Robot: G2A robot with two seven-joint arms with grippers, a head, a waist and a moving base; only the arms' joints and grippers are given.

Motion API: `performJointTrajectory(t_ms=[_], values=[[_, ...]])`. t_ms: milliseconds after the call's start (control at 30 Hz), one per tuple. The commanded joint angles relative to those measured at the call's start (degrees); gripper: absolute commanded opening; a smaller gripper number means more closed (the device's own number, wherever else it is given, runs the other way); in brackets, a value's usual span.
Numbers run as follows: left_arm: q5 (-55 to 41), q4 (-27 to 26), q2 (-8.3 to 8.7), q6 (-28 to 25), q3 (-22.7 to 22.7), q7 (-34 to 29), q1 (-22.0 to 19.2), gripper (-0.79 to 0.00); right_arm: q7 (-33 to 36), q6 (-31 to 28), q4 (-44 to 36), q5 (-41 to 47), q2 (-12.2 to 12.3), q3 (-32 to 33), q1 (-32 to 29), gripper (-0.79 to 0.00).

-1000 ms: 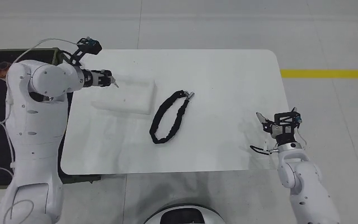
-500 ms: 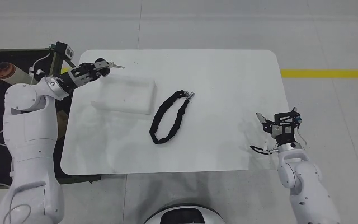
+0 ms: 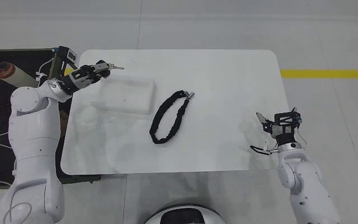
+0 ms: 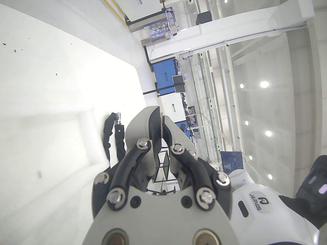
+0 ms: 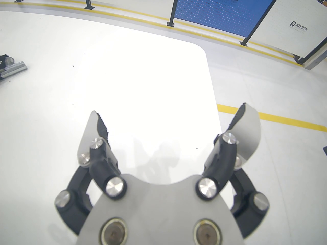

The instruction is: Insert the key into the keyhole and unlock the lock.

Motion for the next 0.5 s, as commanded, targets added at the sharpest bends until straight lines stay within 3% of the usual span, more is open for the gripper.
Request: performJointTrajectory(t_ms=[0, 100, 167, 300, 467], values=[[0.0, 0.0, 0.0, 0.0, 0.0, 0.0, 0.0, -0.785, 0.62, -0.88, 0.05, 0.23, 0.0, -0.34, -0.31, 0.0], [0.0, 0.0, 0.0, 0.0, 0.0, 0.0, 0.0, -0.785, 13.45, -9.38, -2.8, 6.94, -0.04, -3.6, 2.45, 0.0], [0.0, 0.0, 0.0, 0.0, 0.0, 0.0, 0.0, -0.785, 22.5, -9.6, -3.64, 7.77, -0.33, -7.39, 6.8, 0.0], [0.0, 0.0, 0.0, 0.0, 0.0, 0.0, 0.0, -0.785, 38.3, -6.01, -6.44, 14.83, -1.81, -16.74, 15.18, 0.0], [0.0, 0.0, 0.0, 0.0, 0.0, 0.0, 0.0, -0.785, 57.37, 7.67, -3.13, 20.69, -4.88, -27.6, 30.0, 0.0]])
